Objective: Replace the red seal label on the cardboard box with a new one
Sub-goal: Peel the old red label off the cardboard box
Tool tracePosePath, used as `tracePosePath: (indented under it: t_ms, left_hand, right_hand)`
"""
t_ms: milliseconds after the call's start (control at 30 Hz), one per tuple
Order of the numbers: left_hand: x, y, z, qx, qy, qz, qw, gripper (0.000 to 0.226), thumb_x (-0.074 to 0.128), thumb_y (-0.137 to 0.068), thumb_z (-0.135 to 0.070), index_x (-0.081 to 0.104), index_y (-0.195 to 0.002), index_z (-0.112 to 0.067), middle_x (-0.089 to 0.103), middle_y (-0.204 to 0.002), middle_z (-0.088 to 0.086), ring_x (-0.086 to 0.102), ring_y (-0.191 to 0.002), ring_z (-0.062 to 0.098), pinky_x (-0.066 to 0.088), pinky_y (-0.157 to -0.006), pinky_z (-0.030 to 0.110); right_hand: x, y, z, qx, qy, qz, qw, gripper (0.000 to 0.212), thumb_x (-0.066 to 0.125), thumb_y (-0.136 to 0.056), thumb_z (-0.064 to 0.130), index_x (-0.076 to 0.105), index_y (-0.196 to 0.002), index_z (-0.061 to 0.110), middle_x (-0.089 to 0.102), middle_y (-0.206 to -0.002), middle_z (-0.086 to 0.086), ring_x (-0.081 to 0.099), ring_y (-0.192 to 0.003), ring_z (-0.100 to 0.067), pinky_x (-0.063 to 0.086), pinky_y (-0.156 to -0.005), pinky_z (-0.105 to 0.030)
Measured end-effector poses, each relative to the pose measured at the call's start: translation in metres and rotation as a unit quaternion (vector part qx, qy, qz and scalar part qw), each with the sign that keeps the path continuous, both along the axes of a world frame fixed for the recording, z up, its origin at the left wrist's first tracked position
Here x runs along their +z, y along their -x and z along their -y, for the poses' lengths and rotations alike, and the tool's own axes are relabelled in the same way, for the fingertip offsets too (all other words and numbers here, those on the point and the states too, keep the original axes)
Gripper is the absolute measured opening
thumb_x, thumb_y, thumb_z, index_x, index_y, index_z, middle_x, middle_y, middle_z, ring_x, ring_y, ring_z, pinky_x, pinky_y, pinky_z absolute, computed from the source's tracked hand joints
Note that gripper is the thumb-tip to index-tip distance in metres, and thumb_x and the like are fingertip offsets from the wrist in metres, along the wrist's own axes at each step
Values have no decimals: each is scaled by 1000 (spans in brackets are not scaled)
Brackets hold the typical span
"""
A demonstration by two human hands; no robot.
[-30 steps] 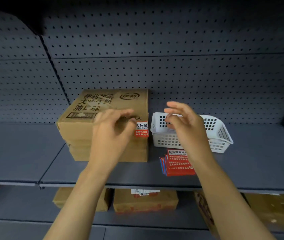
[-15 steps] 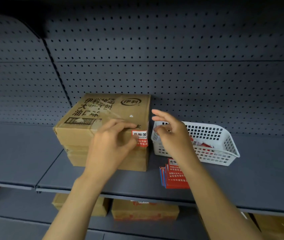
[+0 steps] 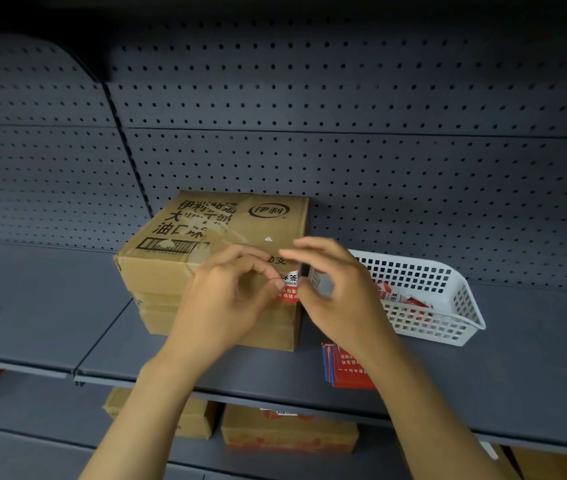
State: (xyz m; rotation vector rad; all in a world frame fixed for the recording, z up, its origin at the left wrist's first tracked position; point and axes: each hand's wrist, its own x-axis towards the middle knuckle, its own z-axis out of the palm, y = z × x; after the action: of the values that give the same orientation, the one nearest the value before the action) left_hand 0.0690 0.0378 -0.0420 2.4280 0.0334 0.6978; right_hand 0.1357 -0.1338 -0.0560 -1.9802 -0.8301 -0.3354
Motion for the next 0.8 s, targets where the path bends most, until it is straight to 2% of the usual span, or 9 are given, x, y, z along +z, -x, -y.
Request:
tracePosePath:
  t_ms: [100,200,300,367,433,500,567,700,800]
  left_hand:
    - [1,0,-1,-5,-2,0,1000,6,74,-81,-42,72,-81,-37,64,-109,-24,61,-106,2,45,-91,27]
    - [1,-1,-4,-13,0,6,1000,16,63,-82,-50,72,-83,-38,65,-107,-27,61,-108,1,46,-94,30]
    - [3,-3,-5,-11,24,22,999,18,56,-86,-46,73,-84,-40,69,-102,-29,62,-107,-6,45,-94,22]
    - [4,-5,-4,1,46,34,998,18,59,-88,-40,76,-84,-38,71,-97,-30,62,-105,-11,45,-96,18]
    - [3,-6,-4,13,49,41,998,16,62,-89,-34,77,-88,-35,73,-95,-27,64,-101,-9,48,-96,21]
    - [3,-7,-5,18,51,40,998,16,63,-91,-30,72,-103,-37,74,-97,-25,68,-95,-4,51,-91,24]
    - [4,-8,-8,10,45,33,998,26,64,-93,-25,64,-115,-38,75,-101,-25,69,-95,-4,51,-89,21]
    - [1,-12,-17,-11,-58,23,998,20,64,-95,-25,73,-109,-37,73,-110,-20,66,-108,5,52,-94,33]
    - [0,-13,-20,-9,-75,18,997,18,62,-96,-28,73,-107,-38,72,-110,-20,66,-107,8,52,-90,34]
  right_hand:
    - [0,1,-1,-10,68,67,995,31,71,-87,21,76,-115,34,62,-132,15,54,-119,-7,46,-91,-19]
    - [1,-4,-3,-27,76,102,991,22,75,-85,30,78,-107,31,69,-121,13,59,-112,-11,52,-84,-28]
    - [1,-10,-2,-25,81,95,992,19,81,-84,30,80,-103,28,73,-114,12,66,-105,-14,57,-83,-37]
    - [0,-13,-2,-15,67,75,995,19,81,-85,32,80,-104,28,75,-114,12,69,-104,-13,58,-86,-40]
    - [0,-14,-1,-4,37,62,997,17,80,-85,33,82,-102,28,76,-112,11,71,-101,-12,59,-85,-41]
    - [-1,-14,-1,6,13,53,998,12,80,-86,31,83,-96,26,77,-109,11,72,-97,-11,59,-84,-42]
    - [-1,-15,0,19,10,42,999,7,79,-86,27,83,-92,26,75,-109,12,71,-99,-11,58,-86,-43]
    - [-1,-20,3,50,22,18,998,6,79,-86,21,80,-86,27,67,-113,14,65,-108,-14,53,-93,-46]
    - [2,-23,4,66,48,28,996,7,78,-86,21,78,-84,28,62,-115,16,64,-107,-15,54,-90,-48]
